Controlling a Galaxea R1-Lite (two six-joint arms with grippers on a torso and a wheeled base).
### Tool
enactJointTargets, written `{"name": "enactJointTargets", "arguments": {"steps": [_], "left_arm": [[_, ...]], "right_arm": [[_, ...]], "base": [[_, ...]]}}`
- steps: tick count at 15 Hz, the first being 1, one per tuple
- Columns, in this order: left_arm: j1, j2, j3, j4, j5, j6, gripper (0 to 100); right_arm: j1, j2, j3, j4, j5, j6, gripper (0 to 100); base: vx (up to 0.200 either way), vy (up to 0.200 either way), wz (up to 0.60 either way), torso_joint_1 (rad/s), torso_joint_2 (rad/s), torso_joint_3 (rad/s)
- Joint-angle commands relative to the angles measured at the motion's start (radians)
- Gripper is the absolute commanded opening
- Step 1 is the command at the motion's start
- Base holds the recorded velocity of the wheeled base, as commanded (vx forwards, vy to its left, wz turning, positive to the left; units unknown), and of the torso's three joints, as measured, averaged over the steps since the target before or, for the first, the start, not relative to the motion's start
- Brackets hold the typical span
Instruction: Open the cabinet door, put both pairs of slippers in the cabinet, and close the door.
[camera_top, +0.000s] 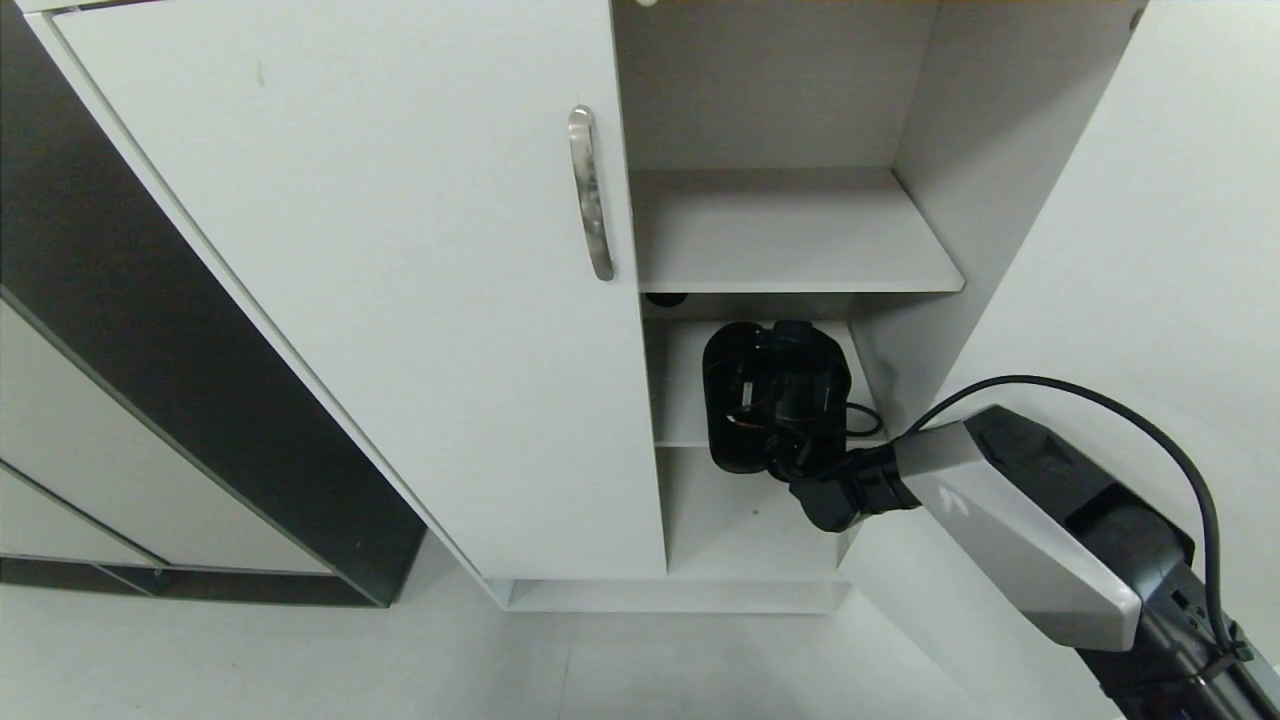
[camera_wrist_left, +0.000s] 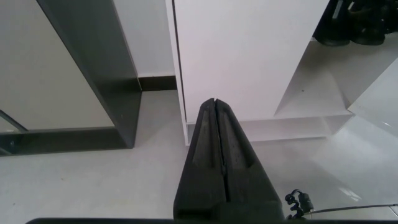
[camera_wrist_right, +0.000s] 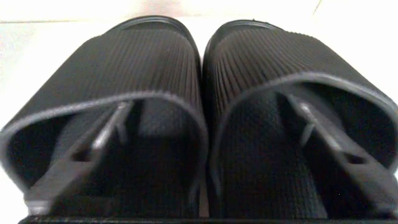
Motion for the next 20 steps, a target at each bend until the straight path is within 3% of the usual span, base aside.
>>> {"name": "enactJointTargets", "arguments": {"steps": [1,5,9,20], "left_arm": [[0.000,0.001,0.000,0.000,0.000,0.000,0],[0.000,0.001,0.000,0.000,0.000,0.000,0],[0.000,0.001,0.000,0.000,0.000,0.000,0],[0.000,0.001,0.000,0.000,0.002,0.000,0]], "right_arm": [[0.020,-0.112,0.183,-0.073,-0.001,0.002,100],[0.045,-0.258,0.531,-0.269,-0.001,0.002,100],[0.088,-0.344,0.792,-0.430,-0.001,0.008,100],[0.124,-0.356,0.841,-0.446,-0.001,0.007,100]], "base": [[0.000,0.000,0.00,0.000,0.00,0.000],[0.000,0.000,0.00,0.000,0.00,0.000],[0.000,0.000,0.00,0.000,0.00,0.000],[0.000,0.000,0.00,0.000,0.00,0.000]]}}
